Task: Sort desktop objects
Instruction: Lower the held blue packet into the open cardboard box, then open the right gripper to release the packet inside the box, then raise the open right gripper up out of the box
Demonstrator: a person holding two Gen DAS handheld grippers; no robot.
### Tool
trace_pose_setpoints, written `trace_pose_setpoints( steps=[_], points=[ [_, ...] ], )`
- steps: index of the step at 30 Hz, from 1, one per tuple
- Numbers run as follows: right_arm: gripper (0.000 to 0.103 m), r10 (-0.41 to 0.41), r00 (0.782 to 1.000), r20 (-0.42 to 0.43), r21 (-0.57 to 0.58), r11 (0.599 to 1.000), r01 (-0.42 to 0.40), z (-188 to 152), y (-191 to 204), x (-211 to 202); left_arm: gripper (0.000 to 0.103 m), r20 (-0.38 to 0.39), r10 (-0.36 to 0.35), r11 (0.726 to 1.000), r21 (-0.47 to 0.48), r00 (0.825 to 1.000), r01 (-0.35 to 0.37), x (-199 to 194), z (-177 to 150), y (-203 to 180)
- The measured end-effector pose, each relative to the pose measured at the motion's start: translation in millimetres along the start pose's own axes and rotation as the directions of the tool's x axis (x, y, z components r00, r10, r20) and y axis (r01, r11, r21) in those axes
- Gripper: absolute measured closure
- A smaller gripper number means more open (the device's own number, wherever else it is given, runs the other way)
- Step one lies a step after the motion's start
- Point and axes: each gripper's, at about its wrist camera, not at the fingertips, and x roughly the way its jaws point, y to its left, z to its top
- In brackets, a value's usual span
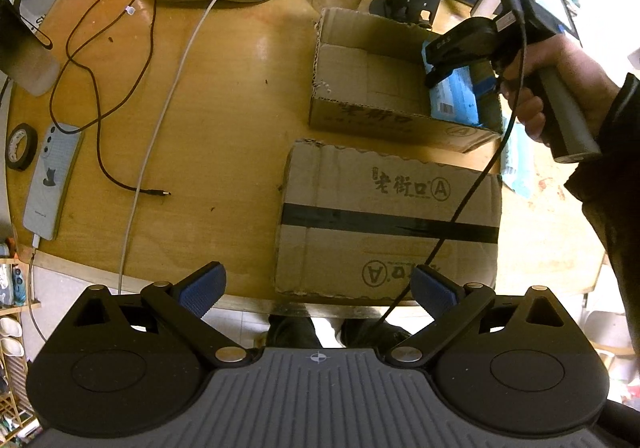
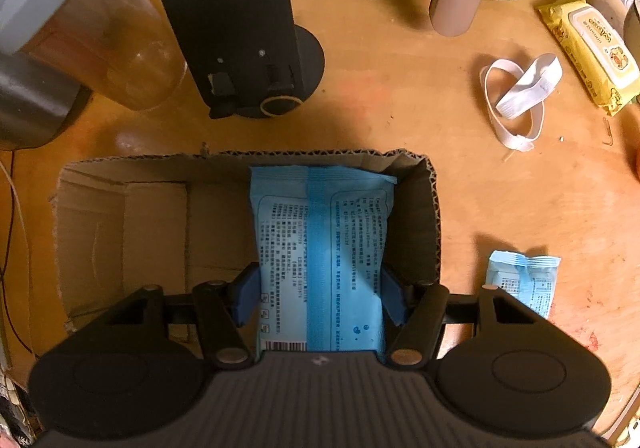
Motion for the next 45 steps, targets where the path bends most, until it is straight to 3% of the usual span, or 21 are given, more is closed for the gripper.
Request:
trace_pose_setpoints(
  steps=[13, 14, 16, 18, 22, 45],
  points=[
    [0.042, -0.014, 1.000, 0.005, -0.017, 1.000, 0.014, -0.6, 4.9, 4.7, 0.002, -0.005, 0.004, 1.000, -0.003, 1.000, -0.004, 0.6, 0.6, -0.9],
    [0.037, -0.011, 1.000, 0.004, -0.020, 1.000, 0.011, 0.0, 5.3, 4.9, 0.002, -0.005, 0.003, 1.000, -0.003, 1.000, -0.003, 0.5, 0.4, -0.9],
    [0.011, -0.004, 1.000, 0.001, -0.028, 1.000, 0.004, 1.7, 6.4, 5.6, 0.002, -0.004, 0.003, 1.000, -0.003, 1.000, -0.003, 0.4, 0.0, -0.9],
    [0.000, 0.016, 1.000, 0.007, -0.042, 0.999, -0.016, 1.8, 9.6, 4.2, 0.002, -0.004, 0.002, 1.000, -0.002, 1.000, -0.002, 0.2, -0.4, -0.9],
    [0.000, -0.016, 0.999, 0.028, -0.064, 0.998, 0.018, -0.2, 19.5, -1.4, 0.002, -0.002, 0.001, 1.000, -0.002, 1.000, -0.001, -0.2, -1.2, -0.8],
    [0.000, -0.020, 0.998, 0.053, -0.059, 0.998, 0.023, -0.9, 17.1, -17.4, 0.002, 0.006, -0.001, 1.000, 0.004, 1.000, 0.001, -0.9, -2.8, -2.8]
  ],
)
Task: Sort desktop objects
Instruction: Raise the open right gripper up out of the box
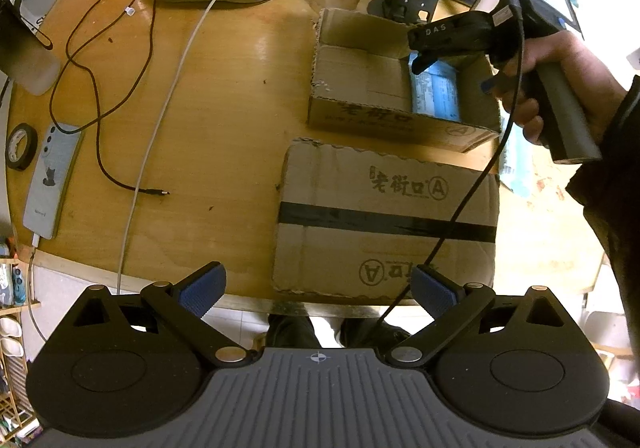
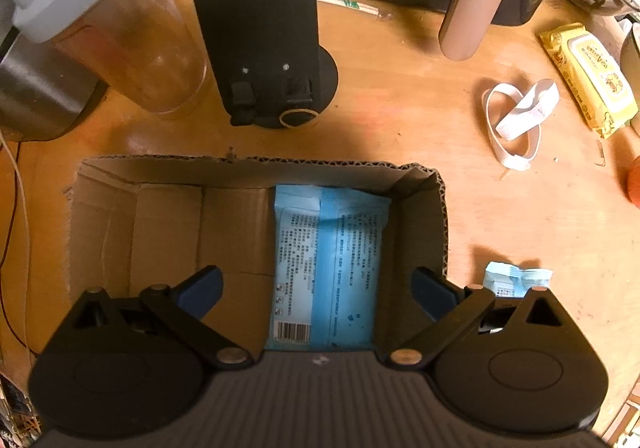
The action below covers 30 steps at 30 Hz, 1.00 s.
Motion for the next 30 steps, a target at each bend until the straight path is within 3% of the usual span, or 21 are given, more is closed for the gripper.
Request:
trace_pose_setpoints(
  steps=[30],
  points=[
    [0.000, -0.039, 0.997, 0.061, -0.019, 0.999, 0.040, -1.2, -6.4, -65.4, 0.002, 0.010, -0.005, 1.000, 0.018, 1.000, 0.005, -1.6, -1.7, -8.8]
  ],
)
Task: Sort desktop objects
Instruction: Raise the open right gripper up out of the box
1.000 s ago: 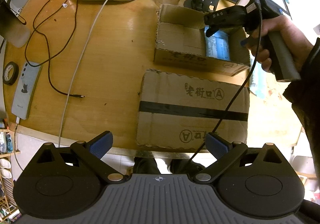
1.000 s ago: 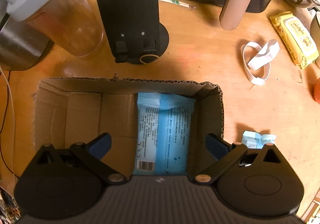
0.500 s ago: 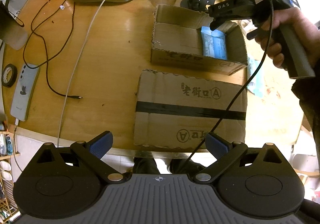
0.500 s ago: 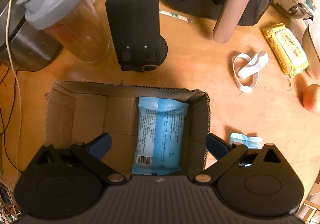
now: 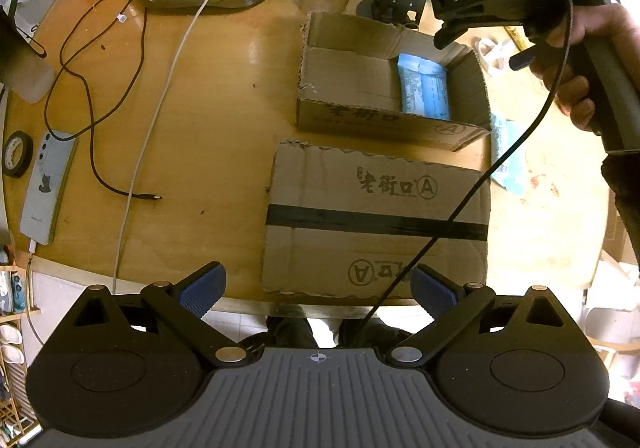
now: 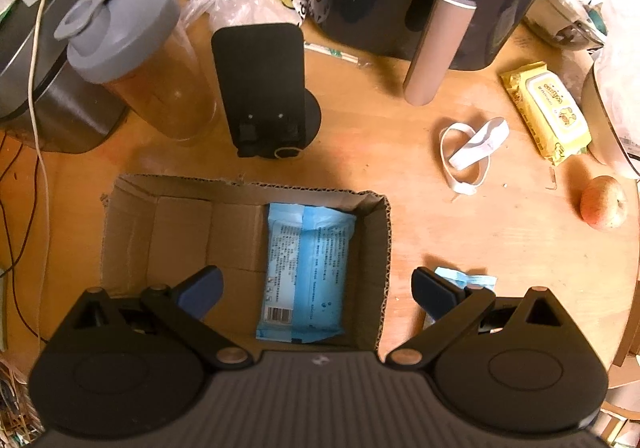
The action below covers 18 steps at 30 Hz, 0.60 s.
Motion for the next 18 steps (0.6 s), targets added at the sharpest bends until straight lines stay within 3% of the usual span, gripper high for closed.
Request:
trace_pose_setpoints(
  steps=[18],
  points=[
    [0.000, -0.004, 1.000, 0.023, 0.024, 1.000, 0.004, -3.3, -13.9, -9.3, 0.002, -0.001, 0.002, 1.000, 0.012, 1.000, -0.002, 0.1, -0.9, -8.5]
  ],
)
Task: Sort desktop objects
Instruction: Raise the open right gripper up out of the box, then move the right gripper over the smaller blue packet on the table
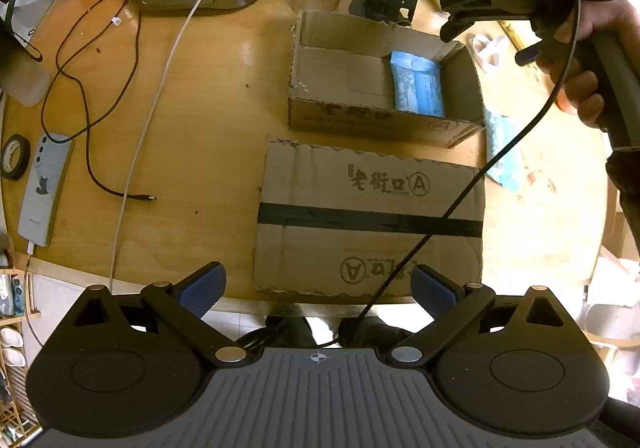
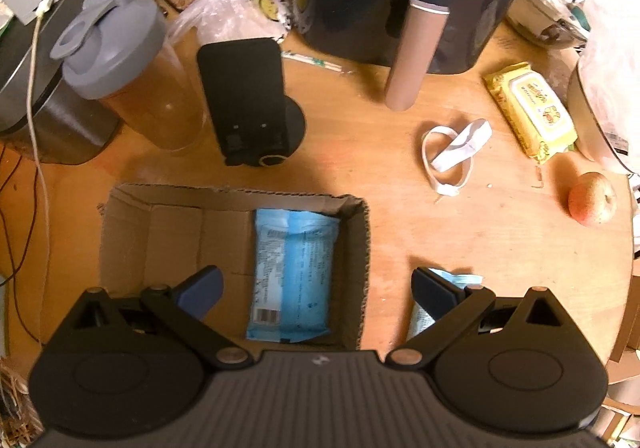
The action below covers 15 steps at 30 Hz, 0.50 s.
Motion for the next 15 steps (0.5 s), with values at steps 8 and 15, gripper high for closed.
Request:
trace_pose_setpoints(
  steps=[8, 15],
  points=[
    [0.000, -0.003, 1.000, -0.013, 0.020, 1.000, 0.004, -5.0, -15.1, 5.8, 0.002, -0.002, 0.003, 1.000, 0.006, 1.000, -0.003, 0.3, -0.5, -4.4],
    [0.000, -0.012, 1.000, -0.019, 0.045, 0.999, 0.012, -10.0, -31.8, 9.0, 0.002, -0.005, 0.004, 1.000, 0.016, 1.000, -0.004, 1.4, -0.3, -9.9]
  ],
)
